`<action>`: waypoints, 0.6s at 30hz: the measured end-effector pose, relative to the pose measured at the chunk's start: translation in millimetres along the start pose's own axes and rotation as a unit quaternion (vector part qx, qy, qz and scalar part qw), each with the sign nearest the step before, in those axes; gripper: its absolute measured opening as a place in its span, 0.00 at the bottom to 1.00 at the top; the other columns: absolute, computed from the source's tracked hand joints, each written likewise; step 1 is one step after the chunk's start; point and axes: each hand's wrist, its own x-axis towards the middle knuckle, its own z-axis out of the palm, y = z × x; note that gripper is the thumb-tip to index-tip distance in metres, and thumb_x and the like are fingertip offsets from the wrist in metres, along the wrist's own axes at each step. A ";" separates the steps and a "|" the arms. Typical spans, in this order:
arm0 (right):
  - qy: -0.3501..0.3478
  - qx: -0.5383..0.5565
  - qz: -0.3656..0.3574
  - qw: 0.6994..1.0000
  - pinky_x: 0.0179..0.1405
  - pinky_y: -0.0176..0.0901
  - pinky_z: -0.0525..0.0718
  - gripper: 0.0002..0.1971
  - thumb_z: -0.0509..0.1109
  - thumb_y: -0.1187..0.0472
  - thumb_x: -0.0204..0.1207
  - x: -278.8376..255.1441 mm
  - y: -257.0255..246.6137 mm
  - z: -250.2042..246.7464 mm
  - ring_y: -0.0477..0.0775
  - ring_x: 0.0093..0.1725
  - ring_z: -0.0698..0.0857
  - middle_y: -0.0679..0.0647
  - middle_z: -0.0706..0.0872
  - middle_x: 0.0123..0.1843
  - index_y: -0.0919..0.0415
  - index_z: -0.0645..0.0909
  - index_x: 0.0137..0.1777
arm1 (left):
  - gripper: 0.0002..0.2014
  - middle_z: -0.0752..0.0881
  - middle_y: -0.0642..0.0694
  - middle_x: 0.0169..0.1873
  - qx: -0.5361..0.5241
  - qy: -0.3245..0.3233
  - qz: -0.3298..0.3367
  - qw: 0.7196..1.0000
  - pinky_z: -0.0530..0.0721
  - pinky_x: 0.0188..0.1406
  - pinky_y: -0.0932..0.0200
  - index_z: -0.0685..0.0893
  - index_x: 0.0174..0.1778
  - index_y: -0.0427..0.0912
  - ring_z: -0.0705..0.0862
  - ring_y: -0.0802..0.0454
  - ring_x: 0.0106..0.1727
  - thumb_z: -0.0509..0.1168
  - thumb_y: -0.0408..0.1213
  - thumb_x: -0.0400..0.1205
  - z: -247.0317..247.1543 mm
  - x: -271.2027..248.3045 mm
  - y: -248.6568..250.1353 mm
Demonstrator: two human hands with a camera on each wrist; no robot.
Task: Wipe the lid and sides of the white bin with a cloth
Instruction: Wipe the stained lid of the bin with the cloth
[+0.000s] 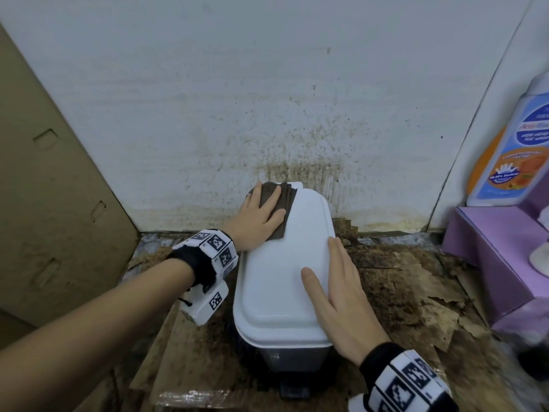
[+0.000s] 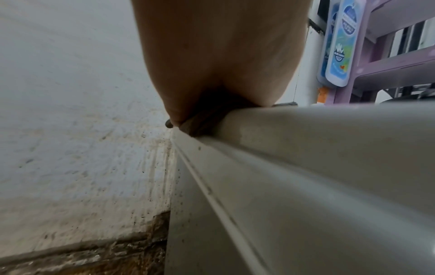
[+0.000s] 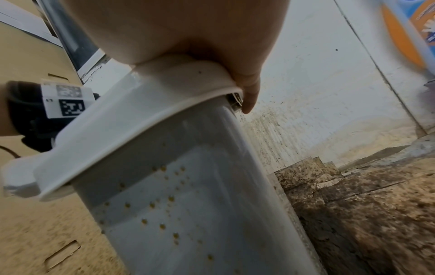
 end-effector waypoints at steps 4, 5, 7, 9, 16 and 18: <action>0.000 0.010 0.001 1.000 0.79 0.32 0.43 0.41 0.49 0.32 0.83 -0.2 -0.8 -1.0 0.30 0.85 0.36 0.32 0.35 0.88 0.45 0.34 0.89 | 0.32 0.29 0.46 0.89 -0.004 0.012 0.000 1.000 0.46 0.89 0.39 0.39 0.90 0.59 0.37 0.41 0.91 0.46 0.57 0.92 4.2 -11.4 5.3; 0.003 0.014 0.001 1.000 0.79 0.32 0.42 0.41 0.48 0.32 0.83 0.2 -0.7 -0.6 0.29 0.85 0.36 0.31 0.36 0.88 0.45 0.35 0.89 | 0.32 0.29 0.46 0.89 -0.010 0.013 0.002 1.000 0.44 0.89 0.39 0.40 0.91 0.59 0.36 0.40 0.91 0.46 0.56 0.93 5.0 -18.2 8.5; 0.004 0.023 0.000 1.000 0.78 0.30 0.42 0.41 0.47 0.31 0.82 0.8 -0.8 0.2 0.28 0.84 0.36 0.31 0.37 0.88 0.46 0.36 0.89 | 0.29 0.30 0.45 0.89 -0.002 0.012 0.019 1.000 0.40 0.88 0.41 0.47 0.92 0.52 0.34 0.39 0.90 0.46 0.52 0.94 8.1 -35.4 15.4; 0.007 0.023 0.000 1.000 0.78 0.30 0.41 0.41 0.46 0.32 0.82 0.7 -0.3 0.9 0.28 0.84 0.37 0.32 0.37 0.88 0.46 0.37 0.90 | 0.28 0.30 0.46 0.89 0.000 0.012 0.033 0.999 0.37 0.87 0.43 0.50 0.92 0.49 0.31 0.40 0.89 0.45 0.49 0.95 16.0 -53.3 18.1; 0.011 0.023 -0.008 1.000 0.76 0.25 0.40 0.37 0.46 0.36 0.86 -1.5 1.0 2.7 0.29 0.84 0.37 0.34 0.38 0.88 0.48 0.37 0.90 | 0.32 0.23 0.55 0.86 -0.042 0.038 0.025 0.998 0.39 0.90 0.44 0.38 0.90 0.62 0.26 0.50 0.88 0.46 0.57 0.92 53.2 -107.0 14.4; 0.013 0.027 -0.011 0.999 0.77 0.26 0.40 0.38 0.45 0.35 0.84 -0.9 4.6 4.5 0.29 0.84 0.37 0.35 0.38 0.89 0.48 0.38 0.90 | 0.31 0.17 0.61 0.81 -0.011 0.066 0.047 0.997 0.32 0.87 0.53 0.36 0.89 0.61 0.22 0.53 0.86 0.45 0.55 0.93 60.5 -125.9 20.2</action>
